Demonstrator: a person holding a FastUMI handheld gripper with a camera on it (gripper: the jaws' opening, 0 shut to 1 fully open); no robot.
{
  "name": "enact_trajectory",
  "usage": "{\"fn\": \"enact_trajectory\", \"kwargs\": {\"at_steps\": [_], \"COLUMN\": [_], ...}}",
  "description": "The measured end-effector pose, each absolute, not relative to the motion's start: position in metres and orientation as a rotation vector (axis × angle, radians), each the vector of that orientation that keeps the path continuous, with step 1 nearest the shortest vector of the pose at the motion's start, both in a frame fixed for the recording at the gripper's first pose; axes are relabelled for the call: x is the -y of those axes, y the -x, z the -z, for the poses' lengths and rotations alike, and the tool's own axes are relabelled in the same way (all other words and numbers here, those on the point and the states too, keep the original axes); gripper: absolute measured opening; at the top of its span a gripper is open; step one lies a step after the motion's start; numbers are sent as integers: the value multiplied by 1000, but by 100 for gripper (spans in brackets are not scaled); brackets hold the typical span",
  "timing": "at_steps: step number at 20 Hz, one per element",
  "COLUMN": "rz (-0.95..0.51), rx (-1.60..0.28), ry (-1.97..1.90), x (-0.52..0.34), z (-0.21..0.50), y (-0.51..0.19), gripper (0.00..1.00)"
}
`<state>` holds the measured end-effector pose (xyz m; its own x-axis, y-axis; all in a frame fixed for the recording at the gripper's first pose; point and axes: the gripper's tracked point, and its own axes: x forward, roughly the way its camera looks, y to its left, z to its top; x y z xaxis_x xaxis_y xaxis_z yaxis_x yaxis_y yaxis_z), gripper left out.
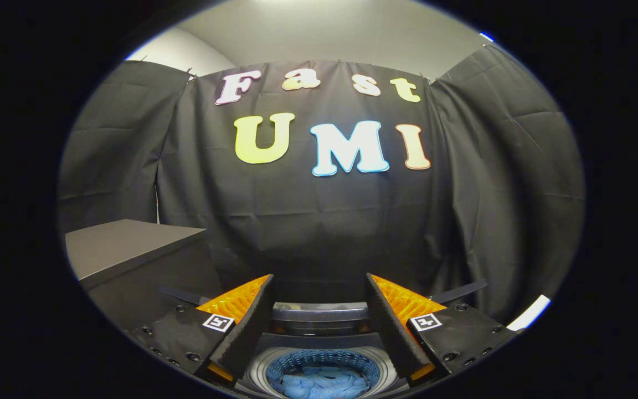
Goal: Put the clothes into the washing machine and then close the washing machine lid.
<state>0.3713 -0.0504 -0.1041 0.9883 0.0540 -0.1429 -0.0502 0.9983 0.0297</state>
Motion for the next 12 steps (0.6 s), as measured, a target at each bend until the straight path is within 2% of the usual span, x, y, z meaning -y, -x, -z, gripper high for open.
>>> {"fn": "enact_trajectory", "kwargs": {"at_steps": [12], "rz": [-76], "rx": [-221], "ry": [-27], "x": [49], "z": [109], "y": [-369], "gripper": [99]}}
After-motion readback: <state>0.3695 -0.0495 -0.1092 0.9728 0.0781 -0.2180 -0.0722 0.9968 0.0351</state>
